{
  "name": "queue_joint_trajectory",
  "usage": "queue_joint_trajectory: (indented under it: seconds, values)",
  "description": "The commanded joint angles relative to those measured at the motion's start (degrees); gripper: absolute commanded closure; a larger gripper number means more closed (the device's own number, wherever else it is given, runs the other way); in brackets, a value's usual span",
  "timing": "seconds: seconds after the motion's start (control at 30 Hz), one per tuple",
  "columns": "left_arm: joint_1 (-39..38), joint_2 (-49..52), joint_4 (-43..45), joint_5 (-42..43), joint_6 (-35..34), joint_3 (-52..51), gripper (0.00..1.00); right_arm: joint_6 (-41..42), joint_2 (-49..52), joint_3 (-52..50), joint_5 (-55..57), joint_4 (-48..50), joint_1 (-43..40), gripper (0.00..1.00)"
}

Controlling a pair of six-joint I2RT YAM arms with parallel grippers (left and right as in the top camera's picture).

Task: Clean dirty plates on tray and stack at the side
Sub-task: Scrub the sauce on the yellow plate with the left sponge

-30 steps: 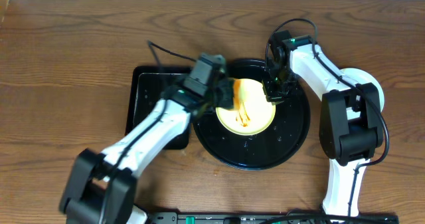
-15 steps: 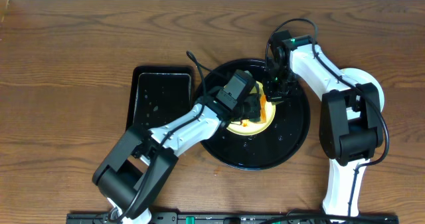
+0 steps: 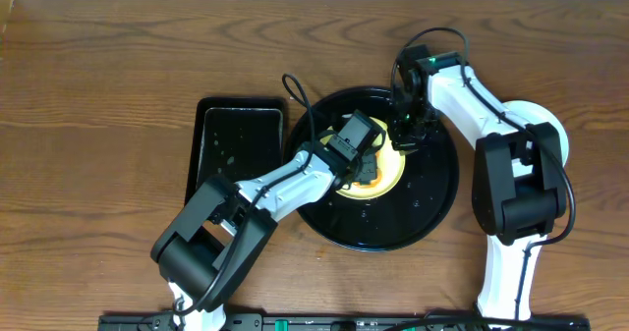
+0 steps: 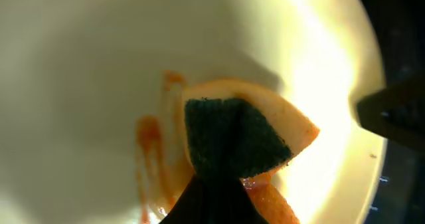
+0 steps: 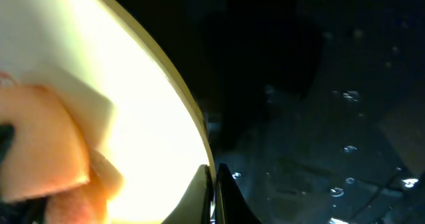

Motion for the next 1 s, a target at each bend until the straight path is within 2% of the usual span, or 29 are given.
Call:
queue_joint_trajectory:
  seconds: [0.0,0.27,0.5,0.73,0.8,0.97]
  values:
    - [2.67,1.31,-2.91,-8.33,4.61,-0.98,0.93,0.70,0.87,-0.11,1.38,-0.24,0.35,0.99]
    - [6.40,1.31,-3.15,-11.06,5.22,-0.98,0.92,0.70,0.87,-0.17,1.38,-0.26,0.35,0.99]
    - [7.26,1.31,-5.88,-10.99,10.36,-0.98,0.93,0.70,0.87,-0.17,1.38,-0.24,0.35,0.99]
    - [7.28,0.26,-12.70,-11.04,19.91,-0.98,0.93,0.70,0.87,-0.20,1.38,-0.22,0.35,0.99]
    - [7.28,-0.24,-12.79,-11.45,20.15,-0.98,0.93,0.70,0.87,-0.20,1.38,-0.22,0.35,0.99]
    - [7.28,-2.64,-12.17,-18.34,20.22,-0.59,0.92,0.70,0.87,-0.22,1.38,-0.26,0.35,0.99]
